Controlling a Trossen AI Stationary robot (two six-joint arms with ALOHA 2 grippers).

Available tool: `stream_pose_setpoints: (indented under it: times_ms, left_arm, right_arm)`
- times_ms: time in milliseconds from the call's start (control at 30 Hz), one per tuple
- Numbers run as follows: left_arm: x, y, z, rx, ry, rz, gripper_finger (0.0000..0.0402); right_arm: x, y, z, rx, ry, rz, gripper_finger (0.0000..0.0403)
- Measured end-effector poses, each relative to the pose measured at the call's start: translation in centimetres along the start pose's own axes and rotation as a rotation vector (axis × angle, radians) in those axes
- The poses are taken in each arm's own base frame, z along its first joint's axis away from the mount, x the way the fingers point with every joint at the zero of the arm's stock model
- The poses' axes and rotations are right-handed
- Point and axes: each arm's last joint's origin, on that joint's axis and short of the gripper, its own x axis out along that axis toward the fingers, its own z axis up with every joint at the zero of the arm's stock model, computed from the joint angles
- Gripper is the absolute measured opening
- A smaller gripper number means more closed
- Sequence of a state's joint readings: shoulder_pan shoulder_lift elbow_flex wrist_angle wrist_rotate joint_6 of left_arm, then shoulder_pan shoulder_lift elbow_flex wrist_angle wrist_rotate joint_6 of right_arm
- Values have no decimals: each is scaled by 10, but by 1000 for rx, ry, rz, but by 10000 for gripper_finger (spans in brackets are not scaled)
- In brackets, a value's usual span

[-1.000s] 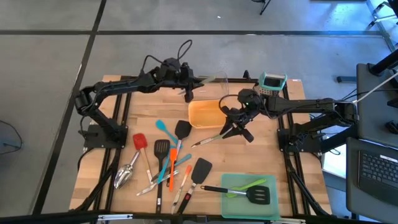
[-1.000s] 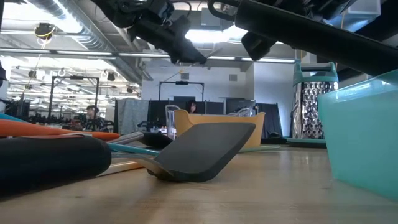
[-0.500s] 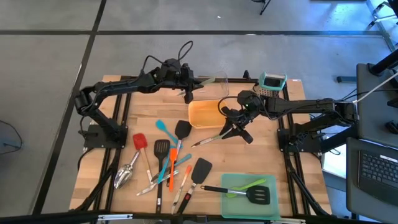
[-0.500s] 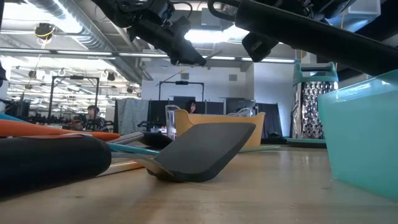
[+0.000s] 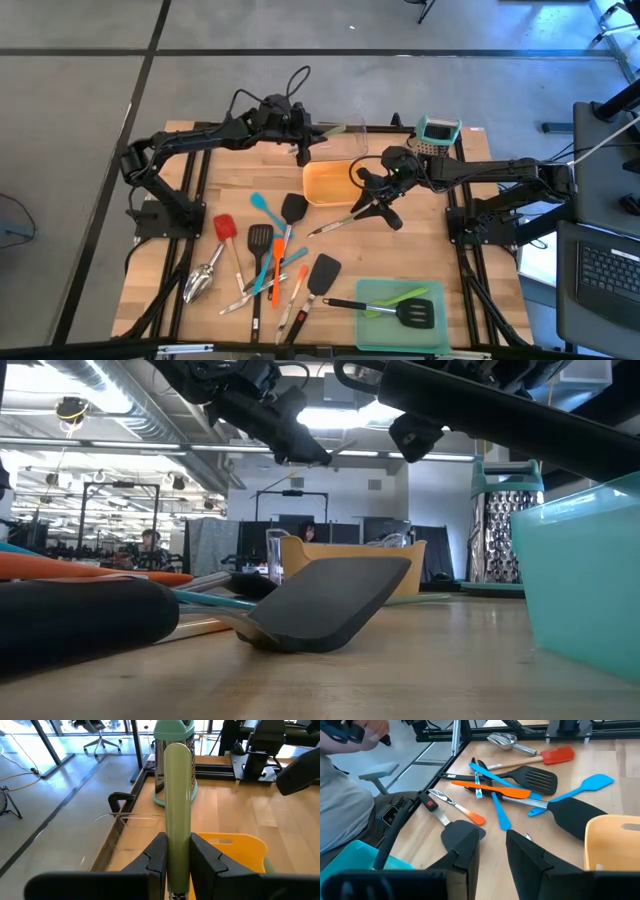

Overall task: Pick & Place Kitchen Items
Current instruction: Put the left green knife into the transparent bin

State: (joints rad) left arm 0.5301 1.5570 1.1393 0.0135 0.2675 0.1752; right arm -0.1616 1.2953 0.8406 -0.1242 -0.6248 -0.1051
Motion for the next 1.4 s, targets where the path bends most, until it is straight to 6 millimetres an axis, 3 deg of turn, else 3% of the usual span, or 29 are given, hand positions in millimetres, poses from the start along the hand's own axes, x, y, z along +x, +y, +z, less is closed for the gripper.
stream_pose_setpoints:
  times_ms: [267,433,567,833,1133,1400]
  left_arm:
    - [2,-17,-12,-20,135,-118,45]
    - [3,-45,-22,-5,262,-244,45]
    - [4,-73,-24,51,332,-240,45]
    - [3,-104,-27,82,399,-275,45]
    - [2,-119,-26,88,401,-292,45]
    - [3,-122,-27,80,404,-295,45]
  right_arm:
    - [0,0,-4,23,35,-8,99]
    - [0,-3,-6,43,67,-132,99]
    - [-1,-5,-6,115,67,-224,102]
    - [3,-3,0,83,24,-304,166]
    - [44,0,2,-1,-53,-292,244]
    - [64,-19,6,30,33,-498,269]
